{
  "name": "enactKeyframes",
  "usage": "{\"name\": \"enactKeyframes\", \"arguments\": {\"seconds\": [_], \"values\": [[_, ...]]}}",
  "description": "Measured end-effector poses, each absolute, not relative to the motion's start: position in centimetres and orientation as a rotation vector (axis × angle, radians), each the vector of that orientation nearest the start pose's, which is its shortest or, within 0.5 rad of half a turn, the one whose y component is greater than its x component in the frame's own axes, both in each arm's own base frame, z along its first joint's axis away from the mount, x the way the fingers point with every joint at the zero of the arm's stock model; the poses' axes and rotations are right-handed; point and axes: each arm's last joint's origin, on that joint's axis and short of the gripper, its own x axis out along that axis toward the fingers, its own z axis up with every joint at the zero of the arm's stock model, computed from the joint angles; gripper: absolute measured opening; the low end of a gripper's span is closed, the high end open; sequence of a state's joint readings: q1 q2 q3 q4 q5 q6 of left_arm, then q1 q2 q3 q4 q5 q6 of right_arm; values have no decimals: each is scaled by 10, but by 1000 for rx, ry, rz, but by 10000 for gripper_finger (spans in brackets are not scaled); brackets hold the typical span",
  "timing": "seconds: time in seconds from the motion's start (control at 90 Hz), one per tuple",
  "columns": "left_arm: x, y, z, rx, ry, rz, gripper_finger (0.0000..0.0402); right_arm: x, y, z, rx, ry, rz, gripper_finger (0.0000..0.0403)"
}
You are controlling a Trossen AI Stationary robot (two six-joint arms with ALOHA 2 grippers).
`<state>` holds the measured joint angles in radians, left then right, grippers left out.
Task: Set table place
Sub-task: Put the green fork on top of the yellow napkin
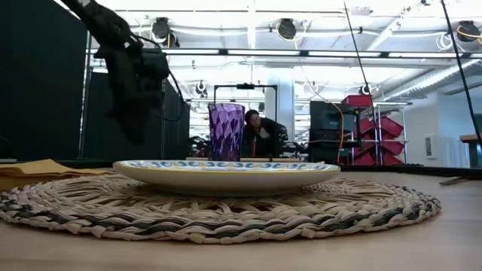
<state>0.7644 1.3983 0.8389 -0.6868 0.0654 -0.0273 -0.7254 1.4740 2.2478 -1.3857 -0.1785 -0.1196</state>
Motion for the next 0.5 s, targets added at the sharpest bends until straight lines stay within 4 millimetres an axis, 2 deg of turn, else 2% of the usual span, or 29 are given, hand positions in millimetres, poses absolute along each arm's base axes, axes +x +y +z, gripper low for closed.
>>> {"name": "enactKeyframes", "arguments": {"seconds": [0.5], "values": [[186, 175, 163, -492, 1265, 596, 115, 159, -134, 526, 163, 573, -498, 196]]}}
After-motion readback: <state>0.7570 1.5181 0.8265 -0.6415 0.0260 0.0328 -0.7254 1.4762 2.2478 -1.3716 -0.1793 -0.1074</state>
